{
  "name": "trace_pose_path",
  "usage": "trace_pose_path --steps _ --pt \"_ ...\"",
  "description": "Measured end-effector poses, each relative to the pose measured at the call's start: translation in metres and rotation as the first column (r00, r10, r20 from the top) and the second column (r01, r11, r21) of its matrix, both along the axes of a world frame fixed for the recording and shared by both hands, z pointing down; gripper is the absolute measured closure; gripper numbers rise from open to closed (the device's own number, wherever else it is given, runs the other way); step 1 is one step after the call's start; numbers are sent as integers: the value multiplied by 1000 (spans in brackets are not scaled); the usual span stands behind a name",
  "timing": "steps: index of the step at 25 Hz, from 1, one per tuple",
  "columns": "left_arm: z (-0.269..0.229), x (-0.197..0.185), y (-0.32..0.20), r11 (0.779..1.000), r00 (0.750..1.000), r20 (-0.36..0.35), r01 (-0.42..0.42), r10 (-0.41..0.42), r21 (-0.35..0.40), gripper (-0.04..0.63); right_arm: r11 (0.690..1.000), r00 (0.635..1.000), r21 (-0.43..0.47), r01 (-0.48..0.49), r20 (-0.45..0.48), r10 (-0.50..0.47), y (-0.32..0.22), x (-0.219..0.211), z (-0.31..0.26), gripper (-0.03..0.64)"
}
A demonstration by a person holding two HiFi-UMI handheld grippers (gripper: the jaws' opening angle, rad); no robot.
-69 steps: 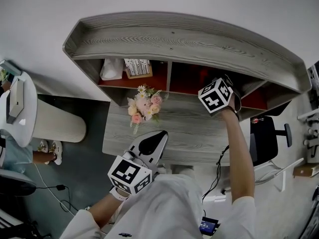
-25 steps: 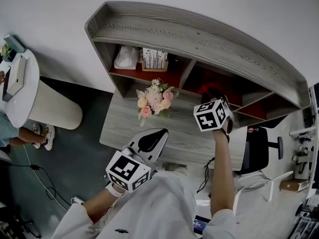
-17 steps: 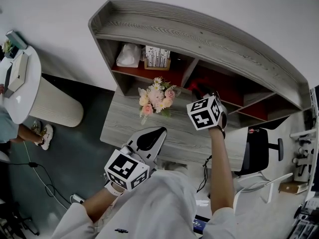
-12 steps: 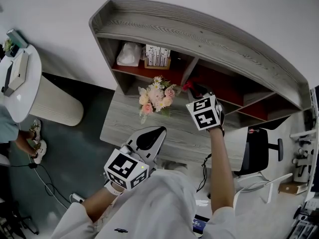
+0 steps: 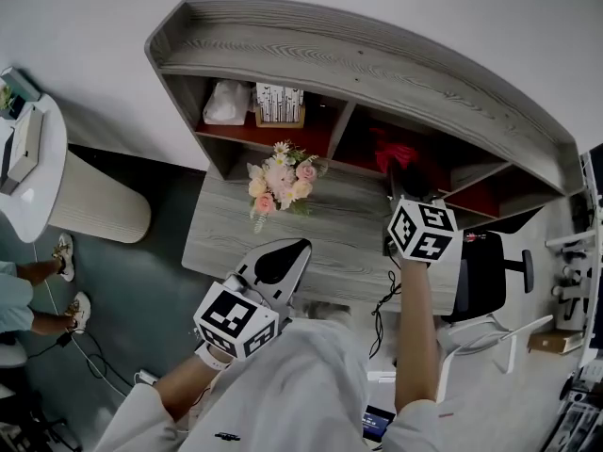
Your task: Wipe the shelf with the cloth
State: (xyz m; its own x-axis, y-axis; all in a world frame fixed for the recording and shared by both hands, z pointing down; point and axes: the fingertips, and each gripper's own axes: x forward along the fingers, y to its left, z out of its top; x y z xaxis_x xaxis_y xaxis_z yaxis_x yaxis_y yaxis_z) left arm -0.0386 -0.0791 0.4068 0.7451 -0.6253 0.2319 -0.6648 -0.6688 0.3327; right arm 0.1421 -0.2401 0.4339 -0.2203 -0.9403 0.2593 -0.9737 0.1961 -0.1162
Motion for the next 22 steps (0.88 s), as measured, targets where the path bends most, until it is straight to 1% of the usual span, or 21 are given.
trace_pose_path --steps 2,3,4,5,6,7,9,11,13,15,19,20,22 --pt "1 6 0 1000 1000 1 -15 15 -3 589 996 989 -7 -88 121 88 2 27 0 535" --pt "2 9 1 1000 1000 1 -22 22 -5 589 991 974 -20 -129 185 131 3 40 1 535" --pt "2 11 1 1000 1000 1 -28 28 -6 589 985 952 -37 -168 253 172 3 53 2 535" --pt "2 13 1 999 999 2 -33 33 -6 589 978 922 -56 -203 324 210 3 65 3 535" --pt "2 15 0 999 999 4 -37 37 -6 589 970 884 -72 -234 399 243 2 75 2 535" --pt "2 16 0 999 999 6 -39 39 -6 589 961 838 -86 -263 473 272 0 85 1 535" --pt "1 18 -2 999 999 10 -39 39 -3 589 938 726 -123 -325 603 331 -4 104 -1 535" --pt "0 16 -3 999 999 14 -34 34 0 589 905 613 -177 -387 684 396 -7 121 1 535" --pt "-2 14 -5 1000 999 17 -27 27 1 589 866 519 -227 -446 722 457 -10 136 5 535" --pt "-1 10 -8 1000 1000 24 -19 19 -1 589 819 431 -274 -504 742 513 -12 149 11 535" --pt "-1 6 -11 1000 999 36 -9 9 -4 589 721 230 -378 -581 773 592 -14 163 26 535" --pt "-1 6 -12 1000 999 36 -5 6 -5 589 700 189 -398 -593 776 602 -14 165 28 535" --pt "-2 5 -14 1000 999 37 -1 1 -2 589 668 123 -422 -613 784 609 -18 167 30 535"
